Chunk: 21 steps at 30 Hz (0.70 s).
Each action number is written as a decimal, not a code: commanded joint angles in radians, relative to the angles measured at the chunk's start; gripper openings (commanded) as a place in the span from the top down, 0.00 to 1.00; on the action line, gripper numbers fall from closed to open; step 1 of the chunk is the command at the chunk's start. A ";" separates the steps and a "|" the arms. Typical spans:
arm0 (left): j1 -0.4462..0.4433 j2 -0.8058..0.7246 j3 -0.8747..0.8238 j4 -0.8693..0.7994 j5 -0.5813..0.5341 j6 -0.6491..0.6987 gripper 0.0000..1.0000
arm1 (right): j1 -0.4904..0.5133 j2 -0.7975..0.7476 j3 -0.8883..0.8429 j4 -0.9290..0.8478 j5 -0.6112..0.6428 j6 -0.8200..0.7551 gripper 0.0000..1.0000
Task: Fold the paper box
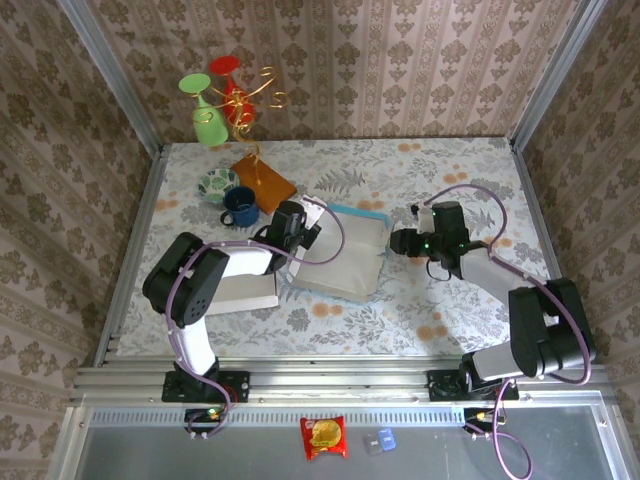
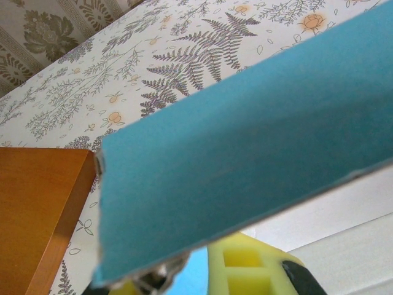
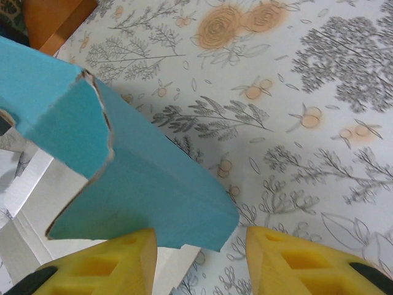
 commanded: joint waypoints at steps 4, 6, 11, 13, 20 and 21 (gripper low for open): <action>-0.010 0.034 0.005 -0.061 0.000 0.037 1.00 | 0.028 0.047 0.103 -0.043 -0.044 -0.103 0.56; -0.011 0.034 0.004 -0.060 0.000 0.038 1.00 | 0.033 0.070 0.127 -0.055 -0.051 -0.115 0.56; -0.012 0.036 0.004 -0.056 -0.001 0.041 1.00 | 0.045 0.102 0.159 -0.067 -0.052 -0.128 0.59; -0.014 0.034 0.002 -0.055 -0.001 0.043 1.00 | 0.054 0.111 0.166 -0.073 -0.047 -0.132 0.61; -0.014 0.032 0.001 -0.053 -0.009 0.047 1.00 | 0.108 0.131 0.187 -0.101 0.031 -0.152 0.67; -0.017 0.032 0.002 -0.053 -0.009 0.048 1.00 | 0.120 0.131 0.185 -0.100 0.057 -0.147 0.68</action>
